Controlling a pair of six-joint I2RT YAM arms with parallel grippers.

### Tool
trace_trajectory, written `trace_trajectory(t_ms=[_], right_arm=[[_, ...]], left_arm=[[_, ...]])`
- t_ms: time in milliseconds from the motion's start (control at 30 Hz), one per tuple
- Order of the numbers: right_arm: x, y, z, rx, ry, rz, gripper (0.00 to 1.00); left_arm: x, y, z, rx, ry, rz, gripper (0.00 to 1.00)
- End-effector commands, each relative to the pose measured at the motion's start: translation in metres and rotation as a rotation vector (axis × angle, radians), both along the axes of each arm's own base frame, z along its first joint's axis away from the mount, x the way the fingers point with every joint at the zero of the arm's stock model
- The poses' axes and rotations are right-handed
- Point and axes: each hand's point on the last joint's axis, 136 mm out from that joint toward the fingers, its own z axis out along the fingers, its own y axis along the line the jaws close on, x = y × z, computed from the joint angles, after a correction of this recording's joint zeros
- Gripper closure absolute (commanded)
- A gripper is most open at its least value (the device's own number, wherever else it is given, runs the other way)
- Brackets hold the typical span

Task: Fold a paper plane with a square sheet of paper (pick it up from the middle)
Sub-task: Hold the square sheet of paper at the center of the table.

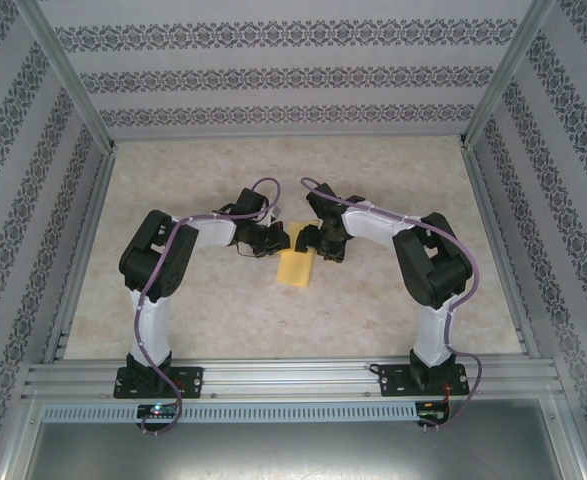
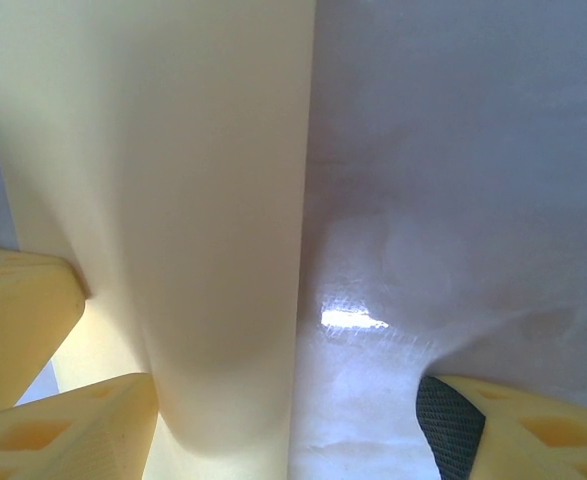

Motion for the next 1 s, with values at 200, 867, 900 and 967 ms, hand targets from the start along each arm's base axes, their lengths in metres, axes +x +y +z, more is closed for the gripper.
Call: trace_trajectory(t_ms=[200, 867, 900, 967], right_arm=[[0.022, -0.008, 0.076, 0.160, -0.202, -0.046, 0.25], [0.001, 0.036, 0.027, 0.577, -0.114, -0.103, 1.00], [0.001, 0.034, 0.026, 0.574, -0.114, -0.105, 1.00], [0.000, 0.033, 0.025, 0.575, -0.113, -0.102, 1.00]], left_arm=[[-0.015, 0.010, -0.031, 0.105, 0.047, -0.022, 1.00], [-0.016, 0.010, -0.033, 0.105, 0.053, -0.025, 1.00], [-0.016, 0.010, -0.033, 0.106, 0.052, -0.025, 1.00], [-0.016, 0.010, -0.033, 0.104, 0.053, -0.025, 1.00]])
